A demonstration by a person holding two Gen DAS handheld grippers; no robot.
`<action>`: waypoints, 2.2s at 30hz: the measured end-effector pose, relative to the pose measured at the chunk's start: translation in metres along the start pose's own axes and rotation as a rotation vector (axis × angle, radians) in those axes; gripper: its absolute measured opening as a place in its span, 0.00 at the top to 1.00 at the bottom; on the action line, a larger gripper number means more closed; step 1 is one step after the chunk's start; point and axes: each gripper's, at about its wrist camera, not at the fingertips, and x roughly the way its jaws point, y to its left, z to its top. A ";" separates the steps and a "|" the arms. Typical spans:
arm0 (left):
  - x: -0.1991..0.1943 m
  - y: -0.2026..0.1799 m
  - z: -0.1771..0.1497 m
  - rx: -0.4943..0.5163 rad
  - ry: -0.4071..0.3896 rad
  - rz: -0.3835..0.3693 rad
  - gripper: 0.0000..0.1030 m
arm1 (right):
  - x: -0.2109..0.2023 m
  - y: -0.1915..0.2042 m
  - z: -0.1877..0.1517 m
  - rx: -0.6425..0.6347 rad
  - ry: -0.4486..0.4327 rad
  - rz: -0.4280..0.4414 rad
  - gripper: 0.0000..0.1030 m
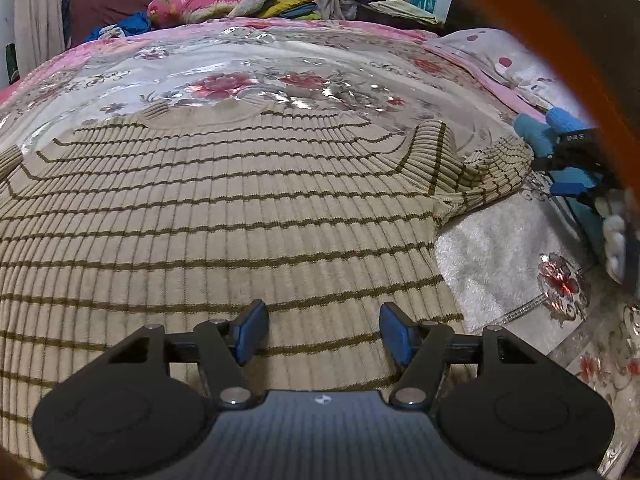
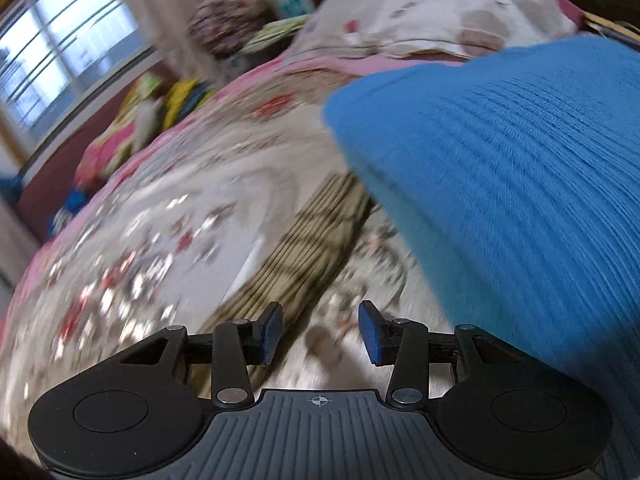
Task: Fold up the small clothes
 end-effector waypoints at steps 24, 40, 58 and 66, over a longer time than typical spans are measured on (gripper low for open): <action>-0.007 0.010 -0.005 -0.011 0.005 -0.029 0.31 | 0.043 -0.004 0.022 0.180 -0.048 0.078 0.89; -0.042 0.055 -0.024 -0.074 -0.032 0.009 0.31 | -0.079 0.054 0.028 0.067 -0.235 0.320 0.90; -0.067 0.151 -0.036 -0.260 -0.113 0.106 0.31 | -0.058 0.261 -0.197 -0.776 0.198 0.547 0.85; -0.071 0.165 -0.037 -0.286 -0.137 0.112 0.31 | -0.090 0.258 -0.211 -0.975 0.204 0.600 0.71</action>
